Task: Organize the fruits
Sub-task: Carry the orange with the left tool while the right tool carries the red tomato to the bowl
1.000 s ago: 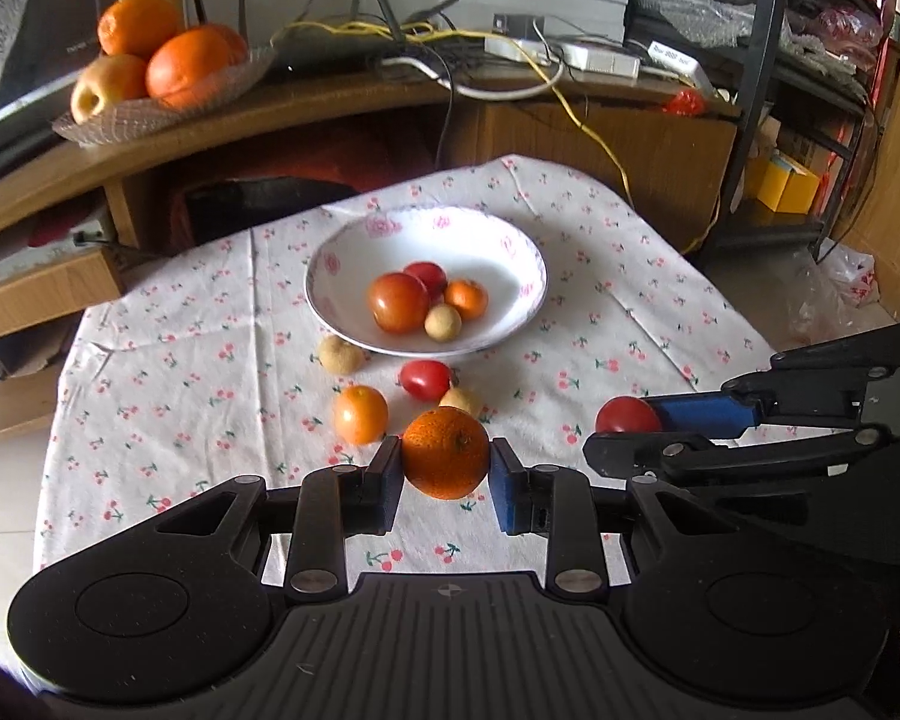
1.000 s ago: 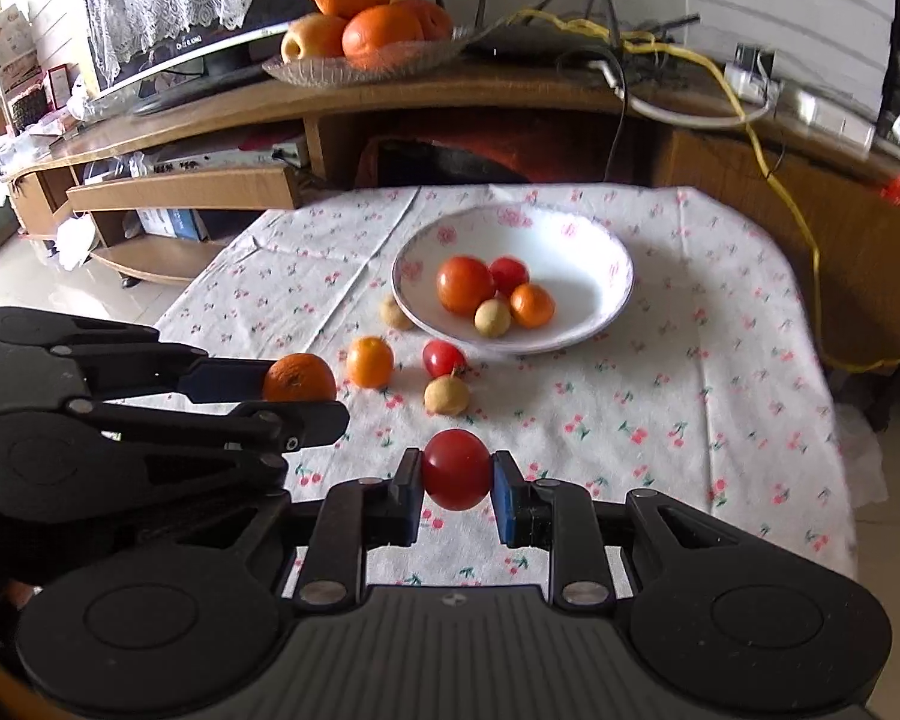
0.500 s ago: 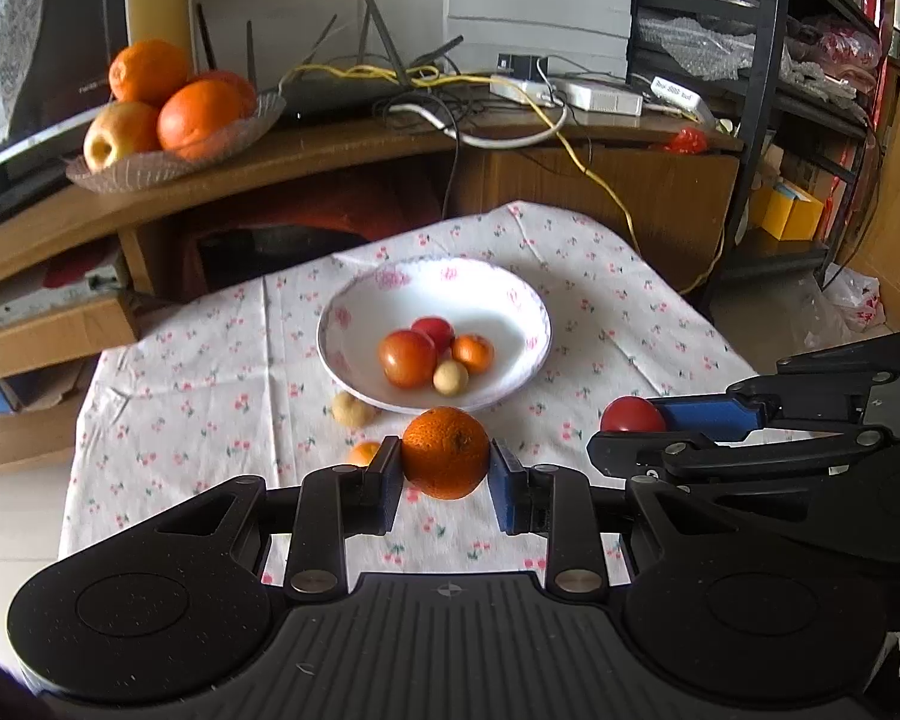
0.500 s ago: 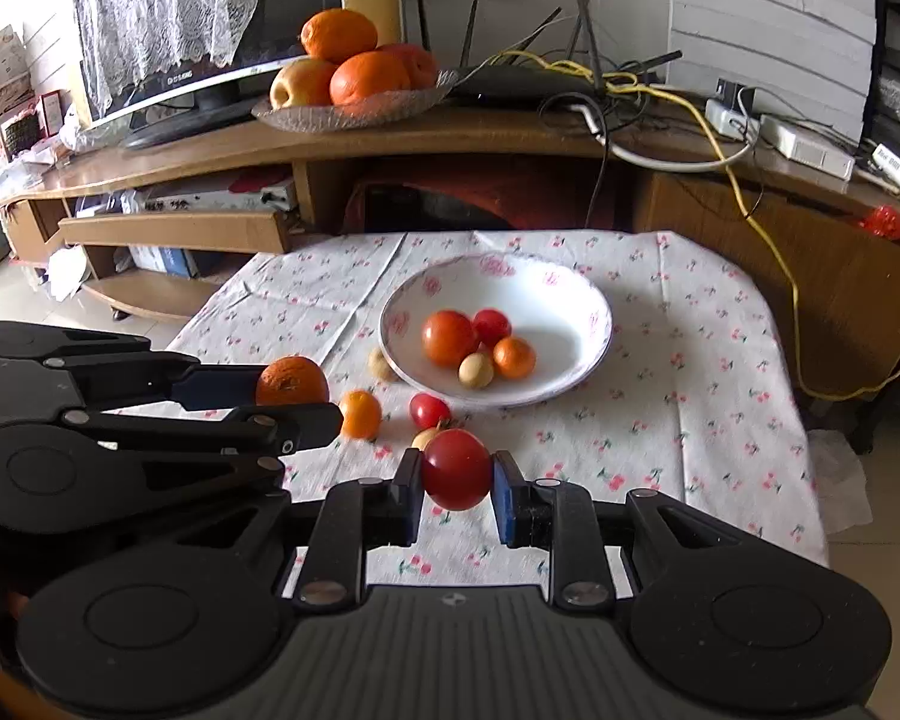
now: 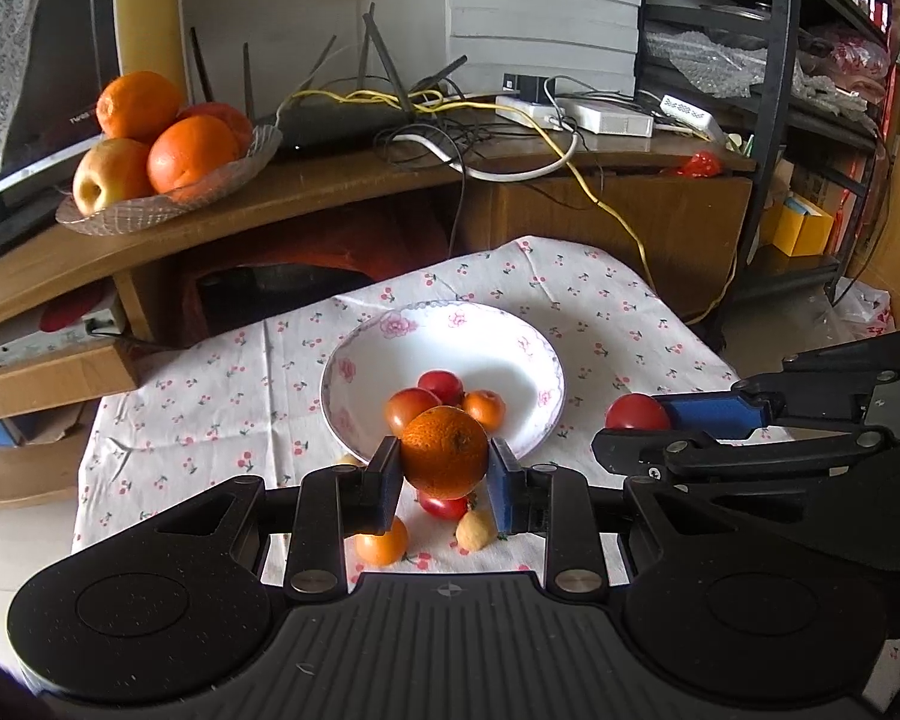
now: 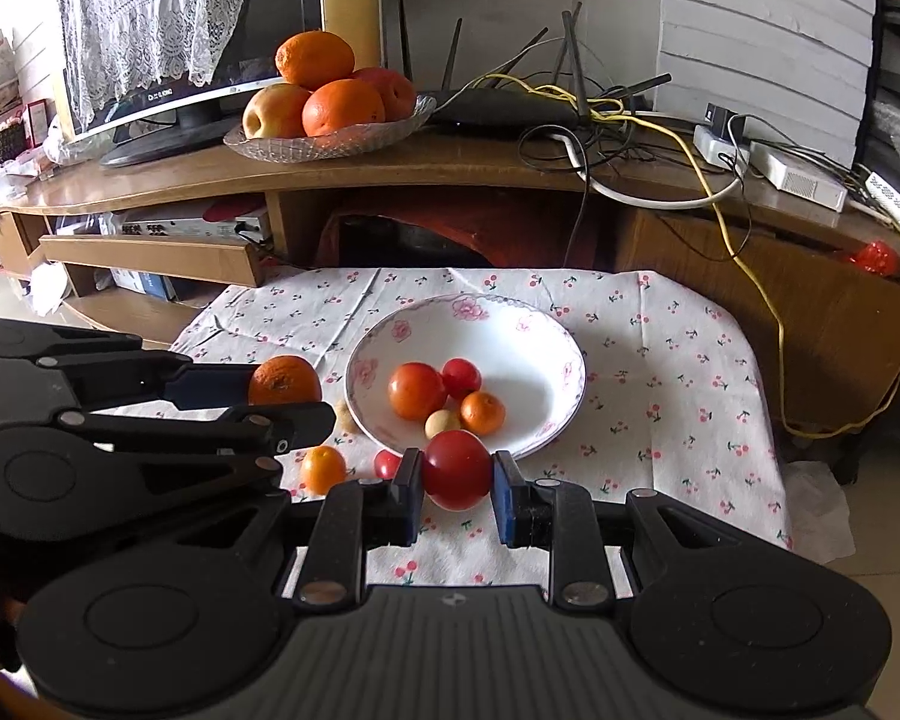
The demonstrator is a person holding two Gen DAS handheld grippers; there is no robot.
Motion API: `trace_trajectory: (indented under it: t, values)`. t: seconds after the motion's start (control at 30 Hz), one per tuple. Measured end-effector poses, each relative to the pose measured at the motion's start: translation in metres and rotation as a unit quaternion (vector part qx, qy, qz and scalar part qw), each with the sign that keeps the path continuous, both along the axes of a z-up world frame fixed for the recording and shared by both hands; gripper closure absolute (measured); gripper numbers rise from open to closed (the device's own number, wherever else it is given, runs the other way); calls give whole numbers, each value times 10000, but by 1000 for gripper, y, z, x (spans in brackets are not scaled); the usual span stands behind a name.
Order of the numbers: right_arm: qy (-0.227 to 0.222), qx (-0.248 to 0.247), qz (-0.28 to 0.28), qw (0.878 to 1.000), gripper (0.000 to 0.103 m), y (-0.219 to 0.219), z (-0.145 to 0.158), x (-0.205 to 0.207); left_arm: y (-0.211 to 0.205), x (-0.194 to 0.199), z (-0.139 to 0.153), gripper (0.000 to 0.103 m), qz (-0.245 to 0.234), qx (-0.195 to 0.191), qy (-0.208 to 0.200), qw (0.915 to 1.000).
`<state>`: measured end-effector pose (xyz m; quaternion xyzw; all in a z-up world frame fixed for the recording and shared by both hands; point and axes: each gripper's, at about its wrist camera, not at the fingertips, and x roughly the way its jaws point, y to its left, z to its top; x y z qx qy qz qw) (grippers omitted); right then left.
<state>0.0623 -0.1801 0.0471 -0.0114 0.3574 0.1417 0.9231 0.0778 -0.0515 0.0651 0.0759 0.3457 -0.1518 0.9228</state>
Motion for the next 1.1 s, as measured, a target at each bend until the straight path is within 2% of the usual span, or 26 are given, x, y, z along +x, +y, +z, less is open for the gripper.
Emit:
trace_trajectory:
  t: [0.6,1.1]
  values:
    - [266,-44,-21,9996,77,2,-21,56,-4,51,-20,67,164,67,339,9993]
    - [820,-242,170,9962,77,9,-53,117,-4,103,-54,67,347,105,988,9944]
